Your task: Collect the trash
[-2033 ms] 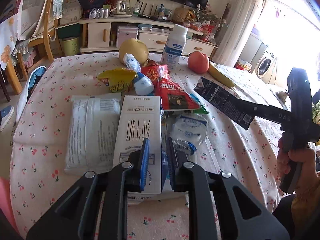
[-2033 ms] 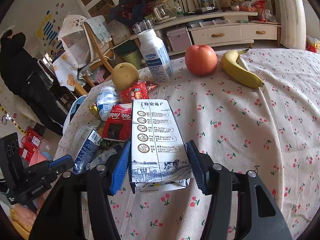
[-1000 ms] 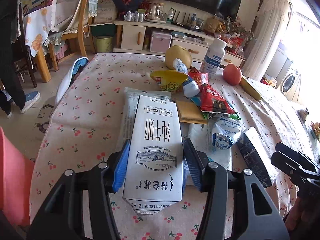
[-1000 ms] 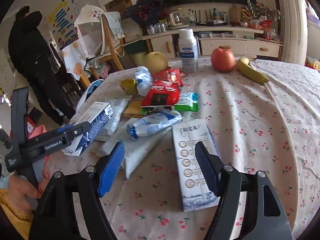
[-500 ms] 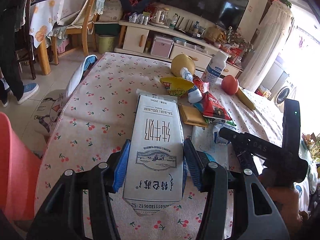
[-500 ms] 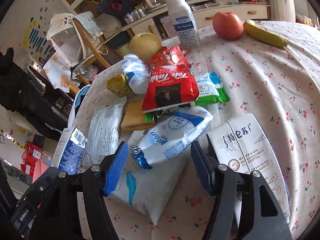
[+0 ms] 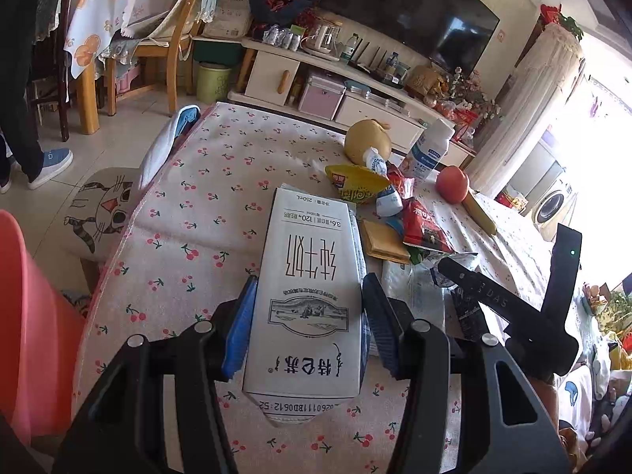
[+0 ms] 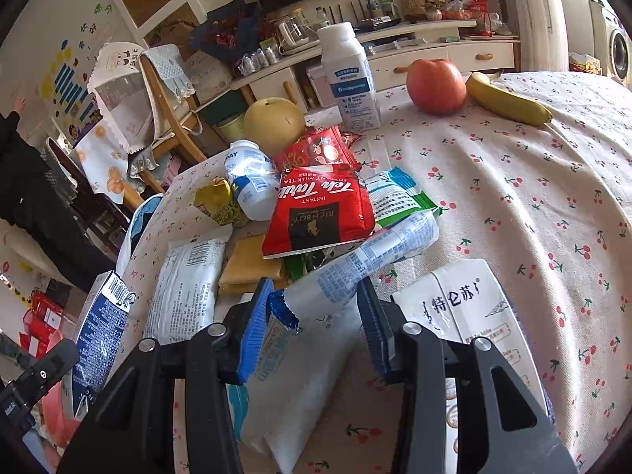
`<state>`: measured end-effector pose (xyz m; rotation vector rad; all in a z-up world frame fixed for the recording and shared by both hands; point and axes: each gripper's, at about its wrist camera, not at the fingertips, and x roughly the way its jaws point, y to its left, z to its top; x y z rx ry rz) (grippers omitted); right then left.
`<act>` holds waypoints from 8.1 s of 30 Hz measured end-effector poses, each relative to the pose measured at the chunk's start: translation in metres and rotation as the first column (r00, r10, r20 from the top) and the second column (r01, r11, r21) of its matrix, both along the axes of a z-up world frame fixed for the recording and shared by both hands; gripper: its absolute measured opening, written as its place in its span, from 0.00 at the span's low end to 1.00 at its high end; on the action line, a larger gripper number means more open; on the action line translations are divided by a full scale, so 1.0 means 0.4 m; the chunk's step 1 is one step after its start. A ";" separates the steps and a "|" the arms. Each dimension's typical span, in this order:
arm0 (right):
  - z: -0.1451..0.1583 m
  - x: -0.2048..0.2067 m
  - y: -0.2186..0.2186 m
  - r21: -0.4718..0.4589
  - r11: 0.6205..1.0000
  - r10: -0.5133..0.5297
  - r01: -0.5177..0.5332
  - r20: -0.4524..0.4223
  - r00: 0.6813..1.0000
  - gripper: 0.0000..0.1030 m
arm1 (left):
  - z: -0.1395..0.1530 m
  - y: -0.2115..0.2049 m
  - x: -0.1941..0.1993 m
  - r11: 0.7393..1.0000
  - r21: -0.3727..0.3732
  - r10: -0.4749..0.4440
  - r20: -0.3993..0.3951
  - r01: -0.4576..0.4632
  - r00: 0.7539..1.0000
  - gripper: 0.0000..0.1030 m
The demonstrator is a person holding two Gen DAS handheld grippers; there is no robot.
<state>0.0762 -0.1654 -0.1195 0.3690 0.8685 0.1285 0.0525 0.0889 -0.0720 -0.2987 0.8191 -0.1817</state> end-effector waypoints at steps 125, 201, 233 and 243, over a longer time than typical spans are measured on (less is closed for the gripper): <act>0.067 0.145 -0.318 0.022 0.986 0.159 -0.163 0.132 0.978 0.83 | -0.016 -0.317 0.477 0.988 0.114 0.106 -0.022 -0.103 0.994 0.85; 0.027 0.182 -0.354 0.076 0.983 0.161 -0.168 0.089 0.983 0.82 | -0.170 -0.608 0.602 0.748 0.411 -0.472 -0.221 0.521 0.853 0.64; 0.051 0.151 -0.191 -0.045 0.930 0.368 -0.366 0.063 0.928 0.69 | -0.078 -0.255 0.165 0.994 -0.059 -0.087 0.000 0.087 0.996 0.13; 0.069 0.290 -0.013 -0.270 0.849 0.470 -0.455 -0.007 0.883 0.55 | -0.111 -0.186 0.189 0.986 -0.131 -0.109 -0.067 0.100 0.992 0.14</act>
